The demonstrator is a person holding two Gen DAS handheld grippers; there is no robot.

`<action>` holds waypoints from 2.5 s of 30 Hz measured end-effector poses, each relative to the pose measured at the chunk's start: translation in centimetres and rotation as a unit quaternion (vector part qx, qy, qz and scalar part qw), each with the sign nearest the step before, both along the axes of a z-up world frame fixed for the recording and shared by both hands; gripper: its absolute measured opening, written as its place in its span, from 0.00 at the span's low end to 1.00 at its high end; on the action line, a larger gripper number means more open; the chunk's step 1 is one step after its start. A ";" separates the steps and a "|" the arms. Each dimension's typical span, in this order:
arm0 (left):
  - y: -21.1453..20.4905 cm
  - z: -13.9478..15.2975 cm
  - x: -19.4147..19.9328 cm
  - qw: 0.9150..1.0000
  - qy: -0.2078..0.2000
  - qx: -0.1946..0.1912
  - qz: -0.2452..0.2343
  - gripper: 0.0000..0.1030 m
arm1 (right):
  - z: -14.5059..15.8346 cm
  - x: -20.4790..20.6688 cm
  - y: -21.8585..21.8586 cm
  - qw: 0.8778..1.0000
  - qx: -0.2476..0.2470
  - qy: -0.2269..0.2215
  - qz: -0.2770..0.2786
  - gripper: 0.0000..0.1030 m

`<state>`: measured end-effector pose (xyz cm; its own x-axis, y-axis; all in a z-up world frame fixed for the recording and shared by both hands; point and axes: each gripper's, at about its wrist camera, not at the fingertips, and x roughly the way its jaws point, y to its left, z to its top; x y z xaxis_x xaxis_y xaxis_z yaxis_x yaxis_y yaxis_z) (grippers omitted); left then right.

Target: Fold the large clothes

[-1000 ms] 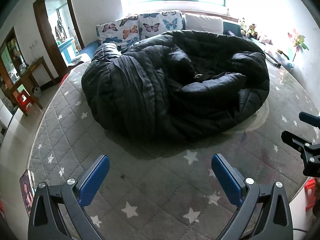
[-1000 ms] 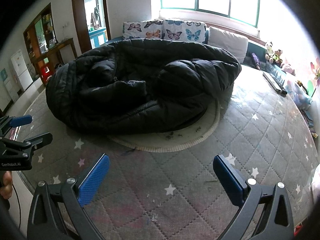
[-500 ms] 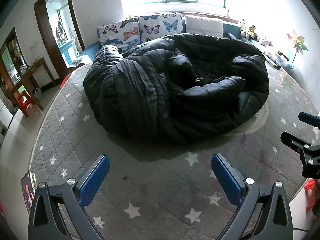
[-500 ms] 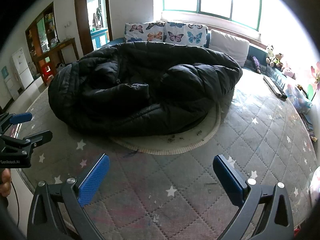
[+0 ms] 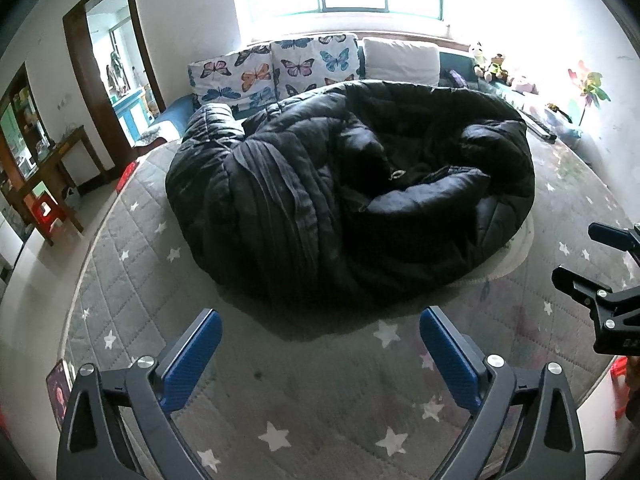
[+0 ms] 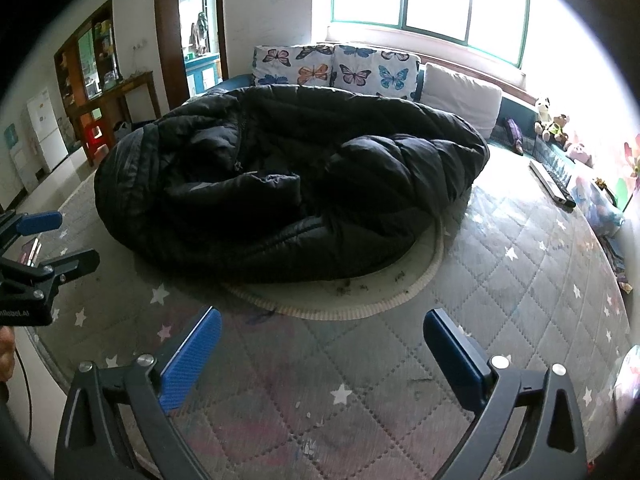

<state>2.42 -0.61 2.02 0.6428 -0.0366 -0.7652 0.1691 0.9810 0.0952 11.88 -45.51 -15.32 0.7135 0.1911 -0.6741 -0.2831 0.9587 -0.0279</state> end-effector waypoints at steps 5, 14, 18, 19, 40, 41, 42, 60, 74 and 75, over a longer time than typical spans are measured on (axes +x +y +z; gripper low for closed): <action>0.5 0.7 1.1 1.000 -0.004 -0.006 -0.002 0.98 | 0.4 0.6 0.3 1.000 -0.006 -0.007 0.008 1.00; 1.0 2.0 3.9 1.000 -0.014 -0.010 -0.020 0.89 | 1.8 2.7 0.0 1.000 -0.003 -0.010 0.029 0.95; 0.5 2.3 5.6 0.999 -0.015 -0.009 -0.048 0.89 | 2.6 4.0 0.3 0.999 0.000 -0.013 0.043 0.93; 0.3 2.3 6.0 0.998 -0.012 -0.009 -0.053 0.88 | 2.8 4.4 0.5 0.999 0.002 -0.013 0.050 0.91; 4.5 0.4 14.1 0.997 0.038 -0.028 -0.057 0.70 | -1.4 13.4 6.0 0.983 -0.004 0.145 0.116 0.39; 4.6 0.1 14.0 0.997 0.040 -0.030 -0.064 0.66 | -1.5 13.0 5.8 0.984 -0.008 0.139 0.112 0.29; 4.7 -0.1 13.8 0.996 0.040 -0.032 -0.069 0.64 | -1.3 12.6 5.5 0.986 -0.007 0.131 0.107 0.24; 6.9 1.9 2.2 0.988 0.044 -0.030 -0.148 0.53 | 2.2 -2.0 0.5 0.988 0.016 0.073 0.134 0.10; 3.8 3.3 8.9 0.981 0.071 -0.109 -0.143 0.54 | 0.9 -0.3 3.8 0.985 -0.092 0.061 0.132 0.68; 3.0 3.1 8.7 0.978 0.074 -0.113 -0.161 0.54 | 0.1 0.1 4.2 0.984 -0.110 0.064 0.128 0.68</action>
